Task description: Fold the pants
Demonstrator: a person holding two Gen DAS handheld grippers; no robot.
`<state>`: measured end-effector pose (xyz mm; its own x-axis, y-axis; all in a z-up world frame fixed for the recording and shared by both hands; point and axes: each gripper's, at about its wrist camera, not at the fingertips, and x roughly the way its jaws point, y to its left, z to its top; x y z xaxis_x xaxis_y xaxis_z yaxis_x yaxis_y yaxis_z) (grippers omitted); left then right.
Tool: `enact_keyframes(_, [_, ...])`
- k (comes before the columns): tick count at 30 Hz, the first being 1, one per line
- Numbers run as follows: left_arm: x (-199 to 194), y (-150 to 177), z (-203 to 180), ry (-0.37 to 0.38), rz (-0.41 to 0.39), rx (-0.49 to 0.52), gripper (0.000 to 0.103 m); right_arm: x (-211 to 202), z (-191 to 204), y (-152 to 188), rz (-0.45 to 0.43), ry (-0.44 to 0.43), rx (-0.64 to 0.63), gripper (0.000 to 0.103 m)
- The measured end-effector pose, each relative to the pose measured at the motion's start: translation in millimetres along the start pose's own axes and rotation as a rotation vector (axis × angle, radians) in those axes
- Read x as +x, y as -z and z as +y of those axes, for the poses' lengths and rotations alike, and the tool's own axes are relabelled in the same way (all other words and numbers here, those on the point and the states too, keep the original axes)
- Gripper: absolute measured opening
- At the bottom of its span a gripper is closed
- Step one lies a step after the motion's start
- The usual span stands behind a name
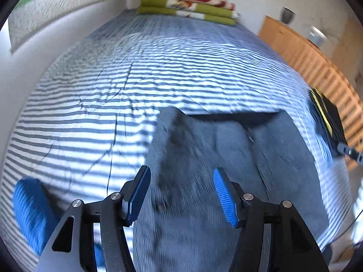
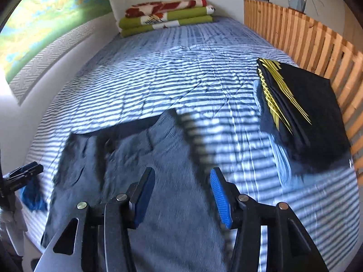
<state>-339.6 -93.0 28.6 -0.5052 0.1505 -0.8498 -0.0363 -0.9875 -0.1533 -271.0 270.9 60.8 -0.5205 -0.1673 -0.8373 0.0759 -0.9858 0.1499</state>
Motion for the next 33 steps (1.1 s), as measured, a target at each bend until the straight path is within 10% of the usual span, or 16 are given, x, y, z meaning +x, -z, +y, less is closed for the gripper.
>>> enact_keyframes(10, [109.2,-27.0,-1.5,-0.065,0.1,0.041,0.061,125.3,-2.6,-68.4,0.13,-0.019,0.065,0.047])
enact_keyframes(15, [122.2,-27.2,-1.5,-0.055,0.105,0.072,0.023,148.8,4.8,-73.9,0.143,-0.038,0.044,0.047])
enact_keyframes(19, [115.2,-25.9,0.3,-0.034,0.087,0.08,0.011,161.3,16.6,-70.9,0.176,-0.002,0.001,0.011])
enact_keyframes(26, [57.9,-41.9,38.2,0.188,-0.021,-0.063,0.009,115.3,6.1,-78.9,0.075,-0.112,0.042,0.007])
enact_keyframes(30, [83.9,-57.0,64.7,0.193,-0.003,-0.152,0.009,133.5,-14.0,-101.0,0.064,-0.155,0.157,0.001])
enact_keyframes(33, [118.4,-57.8,65.8,0.117,0.039,-0.135,0.009,172.9,-12.3,-108.7,0.091,-0.007,0.153,0.0])
